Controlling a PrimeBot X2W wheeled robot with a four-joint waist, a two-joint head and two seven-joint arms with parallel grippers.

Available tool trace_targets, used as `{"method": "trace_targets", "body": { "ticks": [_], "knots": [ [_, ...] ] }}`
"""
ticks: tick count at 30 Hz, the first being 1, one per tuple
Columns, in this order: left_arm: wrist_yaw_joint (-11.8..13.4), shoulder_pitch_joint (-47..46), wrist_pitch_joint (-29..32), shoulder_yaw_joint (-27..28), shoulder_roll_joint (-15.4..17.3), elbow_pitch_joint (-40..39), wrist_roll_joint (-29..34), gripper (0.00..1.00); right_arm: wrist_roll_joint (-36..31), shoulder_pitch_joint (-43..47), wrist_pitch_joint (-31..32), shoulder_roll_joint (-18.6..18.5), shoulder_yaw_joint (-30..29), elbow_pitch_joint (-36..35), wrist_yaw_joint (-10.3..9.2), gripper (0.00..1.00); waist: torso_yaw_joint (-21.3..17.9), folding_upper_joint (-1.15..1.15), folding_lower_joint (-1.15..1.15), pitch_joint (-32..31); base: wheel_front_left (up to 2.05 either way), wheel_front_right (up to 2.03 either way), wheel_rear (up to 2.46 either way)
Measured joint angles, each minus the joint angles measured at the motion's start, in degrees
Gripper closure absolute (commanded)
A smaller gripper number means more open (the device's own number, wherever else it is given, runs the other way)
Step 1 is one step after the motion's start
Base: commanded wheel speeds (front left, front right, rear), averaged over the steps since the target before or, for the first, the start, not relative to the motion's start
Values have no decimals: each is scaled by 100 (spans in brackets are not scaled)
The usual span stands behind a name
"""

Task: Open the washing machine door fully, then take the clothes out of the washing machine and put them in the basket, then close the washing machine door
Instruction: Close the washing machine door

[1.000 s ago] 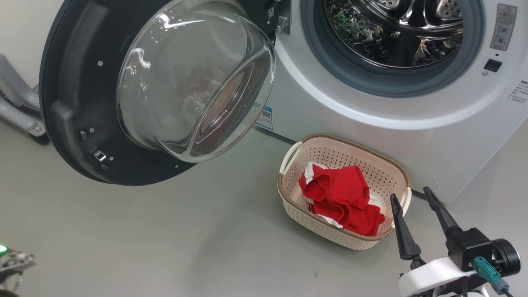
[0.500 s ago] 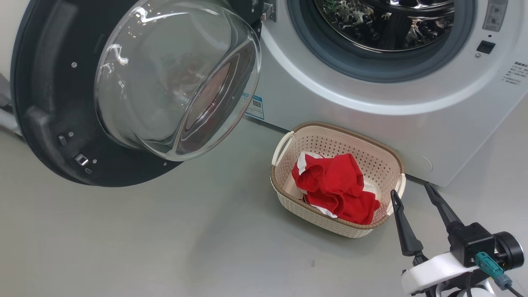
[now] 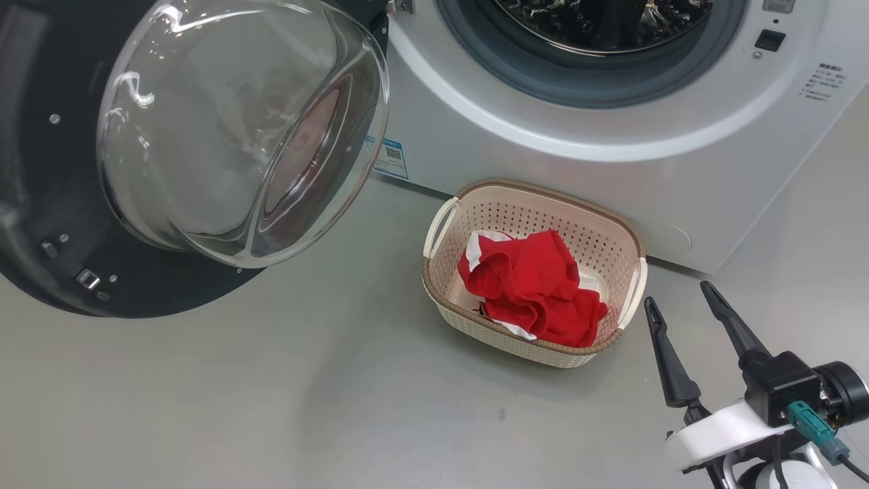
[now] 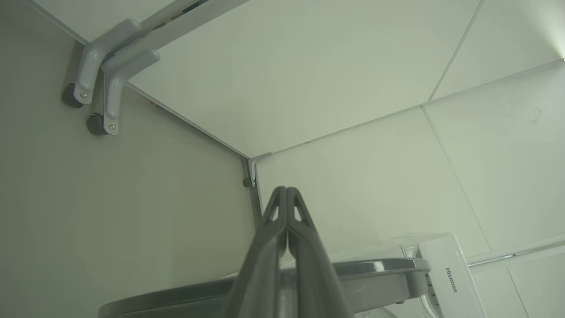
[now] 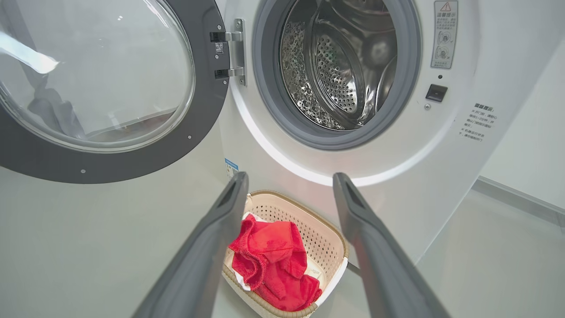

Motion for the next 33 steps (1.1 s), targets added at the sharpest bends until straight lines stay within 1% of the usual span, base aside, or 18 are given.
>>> {"method": "trace_targets", "body": {
  "ticks": [3, 14, 21, 25, 26, 33],
  "knots": [
    [1, -104, 176, -148, 82, 147, 0, 100, -30, -59, 16, -24, -3, -35, 15, 0, -78, 0, 0, 67, 0, 0, 0],
    [2, -427, 476, -474, 193, 753, 41, 100, -30, -106, 24, -73, -78, -99, 45, 0, -362, 0, 0, 251, 0, 0, 0],
    [2, -655, 715, -757, 194, 1015, 80, 100, -29, -106, 25, -101, -153, -152, 42, 0, -402, 0, 0, 333, 0, 0, 0],
    [-8, -699, 786, -804, 194, 1131, 81, 100, -27, -106, 26, -103, -155, -165, 42, 0, -394, 0, 0, 357, 0, 0, 0],
    [-19, -705, 820, -815, 194, 1158, 81, 100, -27, -106, 42, -104, -158, -167, 42, 0, -390, 0, 0, 361, 0, 0, 0],
    [-360, -708, 1095, -862, 180, 1192, 12, 100, -25, -106, 51, -121, -177, -175, 42, 0, -340, 0, 0, 365, 0, 0, 0]
  ]
}}
